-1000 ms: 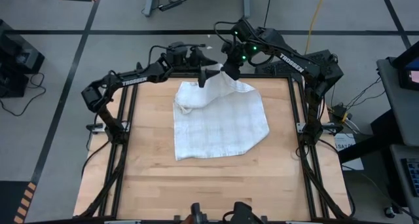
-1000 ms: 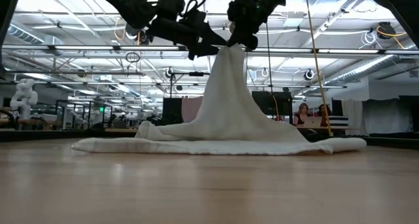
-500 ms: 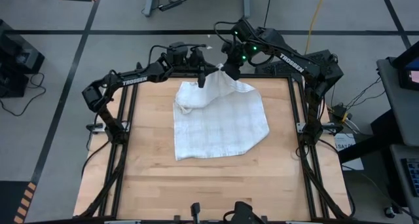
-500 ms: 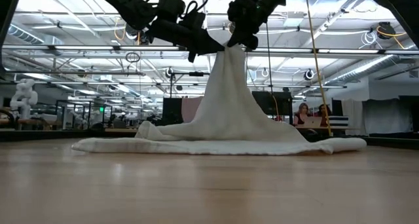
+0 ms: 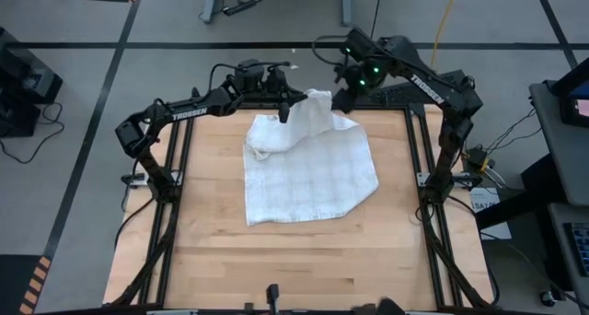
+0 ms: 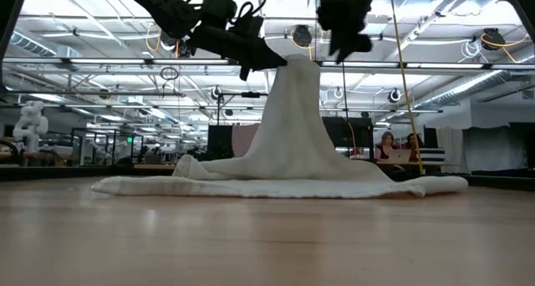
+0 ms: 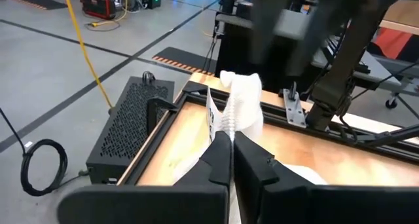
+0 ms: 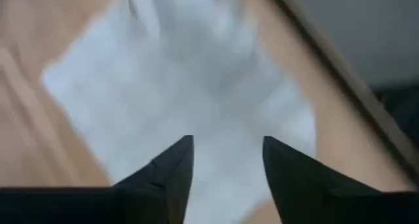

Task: Roll towel into tight, uniform cylinder
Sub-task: Roll the white towel

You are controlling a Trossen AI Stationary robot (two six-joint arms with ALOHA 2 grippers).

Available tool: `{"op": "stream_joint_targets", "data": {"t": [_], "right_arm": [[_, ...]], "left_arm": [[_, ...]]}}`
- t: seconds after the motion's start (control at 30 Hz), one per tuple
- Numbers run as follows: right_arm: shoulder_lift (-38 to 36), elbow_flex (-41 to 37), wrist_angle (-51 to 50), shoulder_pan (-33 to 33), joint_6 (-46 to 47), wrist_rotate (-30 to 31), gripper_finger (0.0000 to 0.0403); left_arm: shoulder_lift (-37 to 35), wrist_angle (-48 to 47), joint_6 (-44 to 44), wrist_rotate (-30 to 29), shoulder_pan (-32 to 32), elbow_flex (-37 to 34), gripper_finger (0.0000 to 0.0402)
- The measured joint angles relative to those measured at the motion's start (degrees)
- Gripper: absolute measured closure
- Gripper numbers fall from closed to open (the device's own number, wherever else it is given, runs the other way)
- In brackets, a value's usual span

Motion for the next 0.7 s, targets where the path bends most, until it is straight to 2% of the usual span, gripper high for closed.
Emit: {"op": "stream_joint_targets", "data": {"t": [0.07, 0.17, 0.23, 0.33, 0.4, 0.7], "right_arm": [[-0.47, -0.27, -2.26, 1.20, 2.36, 0.50, 0.0214], [-3.79, -4.49, 0.61, 4.11, 8.52, 0.66, 0.0207], [-6.59, -8.22, 2.84, 6.75, 11.59, 3.24, 0.0207], [-10.52, -16.88, 6.48, 9.78, 16.83, 8.38, 0.0207], [-13.37, -24.08, 12.07, 11.77, 20.82, 9.37, 0.0207], [-26.14, -53.00, 23.08, 20.70, 38.99, 7.24, 0.0207]], "left_arm": [[-0.34, 0.14, 0.02, -0.02, 0.28, 0.00, 0.0396], [-0.78, 1.74, -0.02, -0.04, 0.79, 0.00, 0.0396], [-1.32, 1.26, 0.00, -0.04, 1.30, -0.01, 0.0396], [-1.92, 1.13, -0.02, 0.08, 1.92, 0.00, 0.0397], [-2.24, 0.86, -0.02, 1.08, 2.46, -0.02, 0.0397], [-2.33, 0.51, -1.49, 3.98, 2.74, -0.02, 0.0397]]}}
